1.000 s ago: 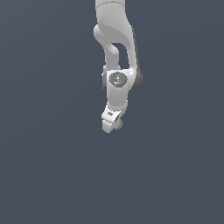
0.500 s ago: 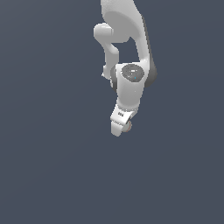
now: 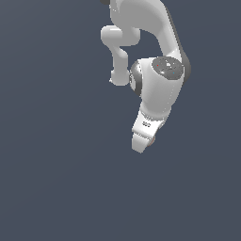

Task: Pick up the object and move it to a goal position.

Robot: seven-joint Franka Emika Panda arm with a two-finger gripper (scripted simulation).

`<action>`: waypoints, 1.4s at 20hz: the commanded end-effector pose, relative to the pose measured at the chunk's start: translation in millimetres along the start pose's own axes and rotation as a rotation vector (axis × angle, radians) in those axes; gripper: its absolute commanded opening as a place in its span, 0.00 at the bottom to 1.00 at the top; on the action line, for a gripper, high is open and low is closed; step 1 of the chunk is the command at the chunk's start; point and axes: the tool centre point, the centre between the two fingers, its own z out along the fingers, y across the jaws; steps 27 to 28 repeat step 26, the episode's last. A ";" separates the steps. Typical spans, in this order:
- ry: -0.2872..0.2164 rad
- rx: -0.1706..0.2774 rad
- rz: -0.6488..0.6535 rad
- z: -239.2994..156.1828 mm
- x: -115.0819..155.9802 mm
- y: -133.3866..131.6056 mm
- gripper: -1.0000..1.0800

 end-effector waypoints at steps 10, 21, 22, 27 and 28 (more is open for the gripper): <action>0.000 -0.001 0.001 -47.1 49.6 19.8 0.00; 0.000 -0.001 0.000 -64.6 69.6 28.4 0.00; 0.000 -0.001 0.000 -65.2 70.3 28.7 0.00; 0.000 -0.001 0.000 -66.2 71.4 29.3 0.00; 0.000 -0.001 0.000 -66.2 71.4 29.3 0.00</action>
